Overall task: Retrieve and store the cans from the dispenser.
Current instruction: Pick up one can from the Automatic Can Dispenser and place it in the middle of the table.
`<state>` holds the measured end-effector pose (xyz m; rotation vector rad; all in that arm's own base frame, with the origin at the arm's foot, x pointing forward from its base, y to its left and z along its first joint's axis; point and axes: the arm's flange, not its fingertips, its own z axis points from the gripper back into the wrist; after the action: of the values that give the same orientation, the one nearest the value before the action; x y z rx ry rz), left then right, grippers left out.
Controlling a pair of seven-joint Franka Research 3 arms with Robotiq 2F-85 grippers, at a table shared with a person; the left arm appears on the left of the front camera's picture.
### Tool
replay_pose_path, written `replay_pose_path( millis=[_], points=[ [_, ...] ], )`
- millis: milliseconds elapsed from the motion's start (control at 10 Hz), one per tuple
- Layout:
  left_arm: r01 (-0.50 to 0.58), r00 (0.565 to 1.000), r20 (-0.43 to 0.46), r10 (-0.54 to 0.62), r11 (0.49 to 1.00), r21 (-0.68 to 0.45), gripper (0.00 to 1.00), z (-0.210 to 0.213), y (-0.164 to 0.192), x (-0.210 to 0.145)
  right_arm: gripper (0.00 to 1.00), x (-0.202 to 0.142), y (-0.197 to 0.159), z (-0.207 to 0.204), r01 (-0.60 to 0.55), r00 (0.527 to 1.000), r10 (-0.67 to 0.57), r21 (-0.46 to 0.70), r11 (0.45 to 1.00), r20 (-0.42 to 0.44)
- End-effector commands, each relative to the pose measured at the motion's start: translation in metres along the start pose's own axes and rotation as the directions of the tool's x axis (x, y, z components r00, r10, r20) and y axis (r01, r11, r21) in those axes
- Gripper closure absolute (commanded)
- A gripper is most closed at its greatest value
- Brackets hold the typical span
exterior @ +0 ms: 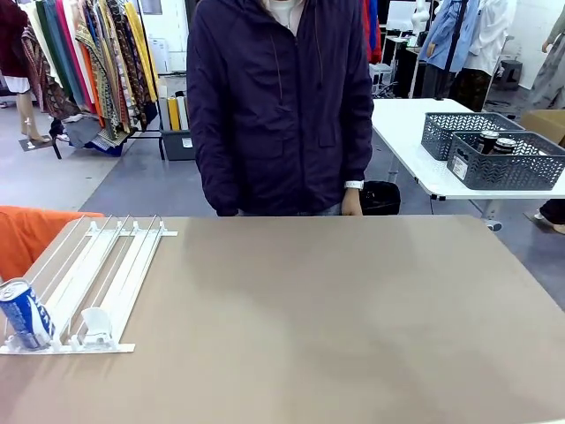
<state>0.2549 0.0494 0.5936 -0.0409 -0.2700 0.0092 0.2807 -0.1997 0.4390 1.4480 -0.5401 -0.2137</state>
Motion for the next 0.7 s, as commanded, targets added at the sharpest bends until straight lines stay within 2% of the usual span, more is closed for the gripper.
replay_pose_path(
  millis=[0,100,200,300,400,500,600],
  points=[
    [-0.001,1.000,0.001,0.001,1.000,0.000,1.00,0.000,0.000,0.000,0.00,-0.001,0.002,0.001,-0.016,1.000,0.016,0.003,1.000,-0.008],
    [-0.031,0.998,-0.060,0.035,0.997,0.072,1.00,-0.006,-0.031,0.023,0.00,-0.001,0.002,0.001,-0.016,1.000,0.016,0.003,1.000,-0.008],
    [0.023,0.999,-0.024,-0.023,1.000,0.020,1.00,-0.007,-0.072,0.051,0.00,-0.001,0.002,0.001,-0.016,1.000,0.016,0.003,1.000,-0.008],
    [0.083,0.997,-0.006,-0.083,0.996,0.014,1.00,-0.008,-0.121,0.079,0.00,-0.001,0.002,0.001,-0.016,1.000,0.016,0.003,1.000,-0.008],
    [0.224,0.974,0.029,-0.223,0.974,-0.036,1.00,-0.012,-0.174,0.106,0.00,-0.001,0.002,0.001,-0.016,1.000,0.016,0.003,1.000,-0.008],
    [0.309,0.950,0.057,-0.306,0.949,-0.059,1.00,-0.021,-0.231,0.135,0.00,-0.001,0.002,0.001,-0.016,1.000,0.016,0.003,1.000,-0.008],
    [0.350,0.936,0.060,-0.346,0.933,-0.088,1.00,-0.037,-0.281,0.156,0.00,-0.001,0.002,0.001,-0.016,1.000,0.016,0.003,1.000,-0.008]
  ],
)
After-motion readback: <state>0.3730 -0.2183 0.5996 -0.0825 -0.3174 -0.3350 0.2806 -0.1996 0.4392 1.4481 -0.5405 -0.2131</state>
